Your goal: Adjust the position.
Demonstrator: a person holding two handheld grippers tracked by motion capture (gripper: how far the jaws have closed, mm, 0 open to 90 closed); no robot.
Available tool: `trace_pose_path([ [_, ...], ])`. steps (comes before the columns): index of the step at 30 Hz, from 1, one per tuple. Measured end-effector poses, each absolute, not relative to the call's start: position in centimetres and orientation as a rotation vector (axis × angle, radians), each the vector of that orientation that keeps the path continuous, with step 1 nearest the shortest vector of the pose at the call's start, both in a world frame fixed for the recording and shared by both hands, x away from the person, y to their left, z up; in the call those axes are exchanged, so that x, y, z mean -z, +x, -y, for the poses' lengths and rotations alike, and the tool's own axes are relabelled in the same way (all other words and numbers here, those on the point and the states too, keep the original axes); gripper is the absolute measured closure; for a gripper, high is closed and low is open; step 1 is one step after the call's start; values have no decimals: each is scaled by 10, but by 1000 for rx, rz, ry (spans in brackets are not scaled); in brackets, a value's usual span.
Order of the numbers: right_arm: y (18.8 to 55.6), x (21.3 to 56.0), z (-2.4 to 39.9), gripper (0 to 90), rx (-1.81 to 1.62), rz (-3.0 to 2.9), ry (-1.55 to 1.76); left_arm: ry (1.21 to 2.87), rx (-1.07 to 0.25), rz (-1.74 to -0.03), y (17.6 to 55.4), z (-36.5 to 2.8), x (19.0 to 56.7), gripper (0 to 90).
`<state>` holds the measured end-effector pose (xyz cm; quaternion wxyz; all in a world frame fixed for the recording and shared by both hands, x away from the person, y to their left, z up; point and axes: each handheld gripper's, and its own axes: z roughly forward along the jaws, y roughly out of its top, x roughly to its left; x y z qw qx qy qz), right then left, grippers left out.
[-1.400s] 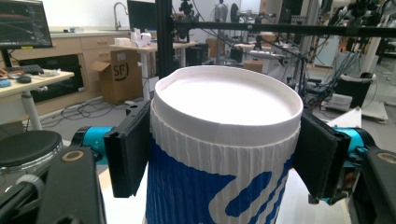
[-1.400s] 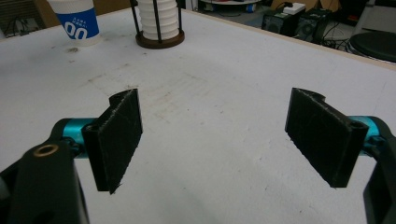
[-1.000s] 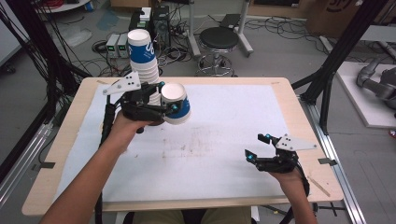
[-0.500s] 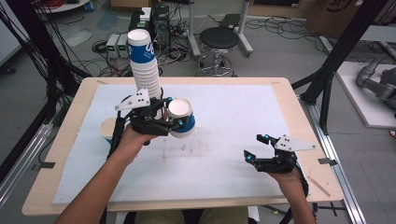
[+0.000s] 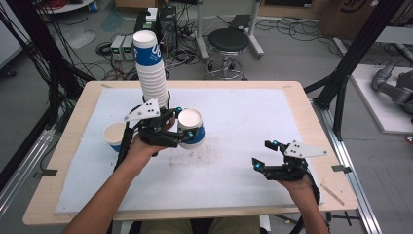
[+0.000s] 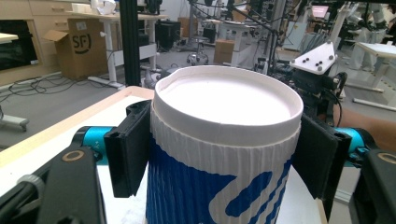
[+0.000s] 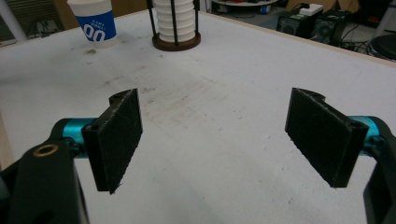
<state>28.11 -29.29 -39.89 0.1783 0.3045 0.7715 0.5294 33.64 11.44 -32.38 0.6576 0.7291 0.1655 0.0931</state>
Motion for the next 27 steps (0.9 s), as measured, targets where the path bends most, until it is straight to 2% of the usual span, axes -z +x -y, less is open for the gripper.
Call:
trace_pose_path([
  [27,279,394,262,192,-1614,-2295,714,1663,-134,-339,321,-96,354,283],
])
